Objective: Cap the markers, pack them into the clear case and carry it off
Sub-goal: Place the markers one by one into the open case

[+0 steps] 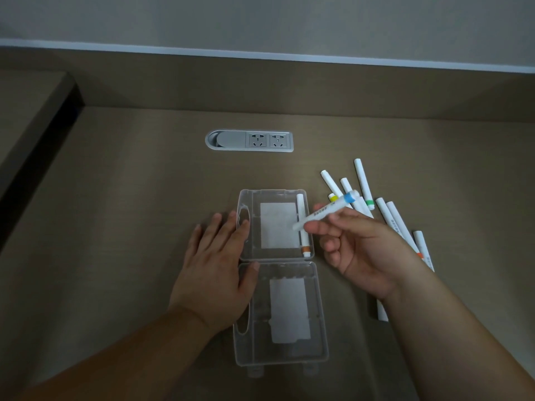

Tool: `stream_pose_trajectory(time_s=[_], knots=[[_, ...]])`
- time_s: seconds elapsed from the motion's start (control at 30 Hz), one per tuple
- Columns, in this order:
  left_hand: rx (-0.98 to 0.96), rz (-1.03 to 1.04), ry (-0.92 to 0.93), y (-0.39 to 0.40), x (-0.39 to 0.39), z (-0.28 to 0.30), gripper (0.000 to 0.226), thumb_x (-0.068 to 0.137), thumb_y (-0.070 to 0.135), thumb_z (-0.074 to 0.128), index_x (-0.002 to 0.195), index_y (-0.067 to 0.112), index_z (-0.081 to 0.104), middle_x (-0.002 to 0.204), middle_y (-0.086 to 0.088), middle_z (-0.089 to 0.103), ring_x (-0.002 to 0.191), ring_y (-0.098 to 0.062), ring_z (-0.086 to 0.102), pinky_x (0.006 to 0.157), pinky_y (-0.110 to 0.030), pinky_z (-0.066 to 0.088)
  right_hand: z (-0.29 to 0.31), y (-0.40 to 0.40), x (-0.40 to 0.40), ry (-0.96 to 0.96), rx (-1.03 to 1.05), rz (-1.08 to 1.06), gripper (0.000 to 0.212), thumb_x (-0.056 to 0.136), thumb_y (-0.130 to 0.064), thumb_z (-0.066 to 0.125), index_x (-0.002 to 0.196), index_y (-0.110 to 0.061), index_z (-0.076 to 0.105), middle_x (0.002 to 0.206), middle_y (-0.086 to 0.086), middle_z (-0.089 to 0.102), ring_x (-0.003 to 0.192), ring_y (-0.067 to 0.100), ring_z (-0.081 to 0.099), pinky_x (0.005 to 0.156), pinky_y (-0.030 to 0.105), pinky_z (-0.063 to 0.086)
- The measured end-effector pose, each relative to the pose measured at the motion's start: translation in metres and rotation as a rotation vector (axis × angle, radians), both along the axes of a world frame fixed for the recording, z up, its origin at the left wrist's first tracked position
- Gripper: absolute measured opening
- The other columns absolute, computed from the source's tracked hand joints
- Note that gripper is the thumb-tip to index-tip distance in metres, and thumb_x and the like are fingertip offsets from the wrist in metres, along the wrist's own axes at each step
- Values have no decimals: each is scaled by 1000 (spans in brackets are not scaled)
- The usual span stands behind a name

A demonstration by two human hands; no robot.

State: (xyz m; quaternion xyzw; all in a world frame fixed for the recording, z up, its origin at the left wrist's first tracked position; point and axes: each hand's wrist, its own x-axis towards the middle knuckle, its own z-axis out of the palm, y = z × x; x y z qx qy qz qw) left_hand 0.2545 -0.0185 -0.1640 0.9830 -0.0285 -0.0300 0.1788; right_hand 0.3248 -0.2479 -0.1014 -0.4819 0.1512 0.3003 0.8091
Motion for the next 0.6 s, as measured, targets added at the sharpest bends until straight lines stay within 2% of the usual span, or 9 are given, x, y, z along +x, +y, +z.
stream_pose_trajectory(time_s=[0.17,0.33,0.43,0.53,0.6], knots=[[4,0,-4,1,0,-2,72,92,60,21,157,30,9,166,7,6,152,-10,-9,125,-44,2,2,2,0,13,85,-37,31,97,-7,40,106,-2,69,90,22,71,56,18,60,49,22,53],[5,-3,-5,0,0,-2,73,91,60,21,157,29,10,166,7,7,152,-11,-7,125,-45,2,1,3,-1,-6,43,-37,19,94,-2,48,98,-9,65,91,20,72,57,17,60,50,23,53],[-2,-3,-6,1,0,-1,73,92,60,22,157,29,10,166,7,7,152,-12,-7,125,-45,2,-2,4,1,-14,63,-47,19,91,4,49,101,-8,60,96,22,71,61,22,65,54,29,56],[6,-3,-3,1,0,-1,73,92,60,21,157,30,9,166,7,6,152,-11,-8,125,-44,1,-3,7,3,-69,-17,-46,27,94,8,47,116,1,60,98,20,71,72,25,69,63,33,61],[11,-1,-3,1,0,0,73,92,60,21,157,29,9,166,7,6,152,-11,-8,125,-44,2,-1,11,5,-99,-122,-76,25,94,9,48,112,0,64,96,19,73,75,26,71,70,36,63]])
